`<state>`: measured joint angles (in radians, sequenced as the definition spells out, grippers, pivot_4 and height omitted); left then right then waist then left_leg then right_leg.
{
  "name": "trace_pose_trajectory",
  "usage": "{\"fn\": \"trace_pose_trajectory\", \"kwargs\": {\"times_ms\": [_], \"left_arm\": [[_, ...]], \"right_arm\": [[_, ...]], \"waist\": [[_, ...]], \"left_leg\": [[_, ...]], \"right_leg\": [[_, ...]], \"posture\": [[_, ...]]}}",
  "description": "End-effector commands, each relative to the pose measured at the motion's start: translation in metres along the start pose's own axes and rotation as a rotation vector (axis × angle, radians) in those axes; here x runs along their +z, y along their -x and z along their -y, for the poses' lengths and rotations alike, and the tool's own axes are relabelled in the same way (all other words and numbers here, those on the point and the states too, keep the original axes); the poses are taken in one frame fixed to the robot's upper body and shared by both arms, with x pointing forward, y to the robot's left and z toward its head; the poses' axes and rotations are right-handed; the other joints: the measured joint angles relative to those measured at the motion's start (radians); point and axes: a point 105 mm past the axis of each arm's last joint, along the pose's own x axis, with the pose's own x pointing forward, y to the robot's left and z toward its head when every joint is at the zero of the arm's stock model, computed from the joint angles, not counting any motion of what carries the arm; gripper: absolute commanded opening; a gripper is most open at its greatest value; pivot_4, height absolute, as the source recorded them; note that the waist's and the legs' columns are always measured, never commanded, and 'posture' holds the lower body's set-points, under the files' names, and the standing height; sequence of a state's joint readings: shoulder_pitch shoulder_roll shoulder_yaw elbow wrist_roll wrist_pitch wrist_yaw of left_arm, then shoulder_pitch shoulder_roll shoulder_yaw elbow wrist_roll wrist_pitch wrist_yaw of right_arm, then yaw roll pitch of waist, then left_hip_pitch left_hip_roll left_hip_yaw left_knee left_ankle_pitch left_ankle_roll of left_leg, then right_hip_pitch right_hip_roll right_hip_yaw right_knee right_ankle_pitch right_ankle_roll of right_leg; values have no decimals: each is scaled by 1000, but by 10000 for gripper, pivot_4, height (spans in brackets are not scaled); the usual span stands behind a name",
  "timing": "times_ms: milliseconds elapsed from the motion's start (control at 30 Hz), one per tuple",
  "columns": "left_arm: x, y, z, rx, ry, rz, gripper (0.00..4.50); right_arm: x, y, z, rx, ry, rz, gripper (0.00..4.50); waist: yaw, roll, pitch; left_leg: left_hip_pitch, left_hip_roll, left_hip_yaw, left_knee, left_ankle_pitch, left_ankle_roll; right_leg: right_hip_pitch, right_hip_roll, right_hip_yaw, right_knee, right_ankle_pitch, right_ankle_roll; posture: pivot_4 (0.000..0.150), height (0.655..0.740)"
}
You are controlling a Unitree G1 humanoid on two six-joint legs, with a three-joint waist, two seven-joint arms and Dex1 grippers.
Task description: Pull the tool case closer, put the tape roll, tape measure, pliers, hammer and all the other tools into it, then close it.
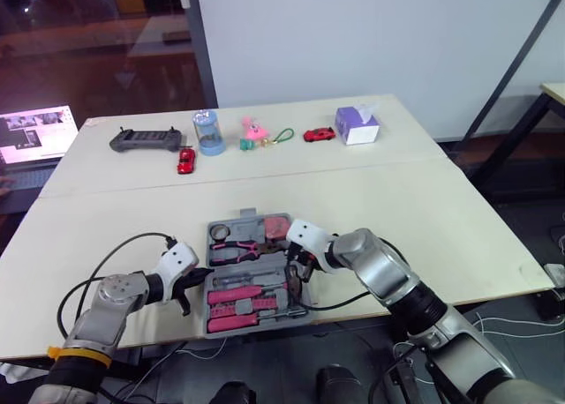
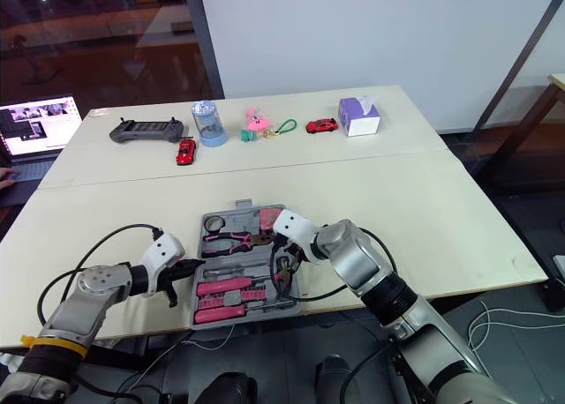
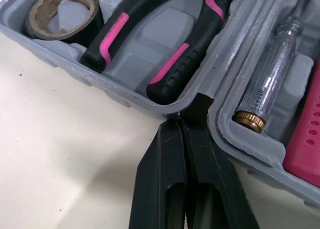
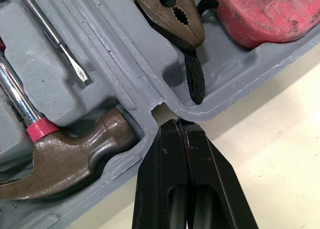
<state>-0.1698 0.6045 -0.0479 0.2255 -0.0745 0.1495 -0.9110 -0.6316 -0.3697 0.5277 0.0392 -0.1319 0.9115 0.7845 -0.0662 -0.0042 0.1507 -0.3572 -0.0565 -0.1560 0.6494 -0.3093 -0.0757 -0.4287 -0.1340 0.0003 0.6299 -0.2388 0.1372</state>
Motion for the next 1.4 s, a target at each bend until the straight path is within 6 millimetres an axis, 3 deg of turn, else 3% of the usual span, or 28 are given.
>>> {"fn": "trace_pose_trajectory", "kwargs": {"times_ms": [33, 400, 833, 1100, 1233, 1400], "left_arm": [[3, -8, 6, -33, 2, 14, 536], [11, -15, 2, -32, -8, 33, 536], [20, -24, -1, -34, -13, 61, 536], [19, -24, -1, -38, -22, 59, 536], [17, -9, -16, 16, -39, 42, 536], [21, 34, -43, 108, -49, 47, 536]], "right_arm": [[17, 0, -6, 18, 28, 59, 0], [11, 3, -5, 12, 19, 30, 0], [-13, 16, -2, -10, -23, -58, 0], [-13, 17, 3, -35, -39, -47, 0], [-17, 24, 11, -56, -31, -35, 0], [-25, 52, 35, -108, -66, 25, 0]], "waist": [[1, 0, 0], [23, 0, 0], [51, 0, 0], [54, 0, 0], [53, 0, 0], [45, -1, 1]], "left_leg": [[0, 0, 0, 0, 0, 0], [1, 0, 0, 1, 0, 0], [0, 0, 0, 2, 0, 0], [0, 0, 0, 2, 0, 0], [0, 0, 0, 2, 0, 0], [-1, 0, 0, 1, 0, 0]], "right_leg": [[0, 0, 0, 0, 0, 0], [1, 0, 0, 0, 0, 0], [1, 0, 0, 0, 0, 0], [2, 0, 0, 0, 0, 0], [2, 0, 0, 0, 0, 0], [1, 0, 0, -1, 0, 0]], "posture": [[1500, 7400], [1500, 7400], [1500, 7400], [1500, 7400], [1500, 7400], [1500, 7400]]}}
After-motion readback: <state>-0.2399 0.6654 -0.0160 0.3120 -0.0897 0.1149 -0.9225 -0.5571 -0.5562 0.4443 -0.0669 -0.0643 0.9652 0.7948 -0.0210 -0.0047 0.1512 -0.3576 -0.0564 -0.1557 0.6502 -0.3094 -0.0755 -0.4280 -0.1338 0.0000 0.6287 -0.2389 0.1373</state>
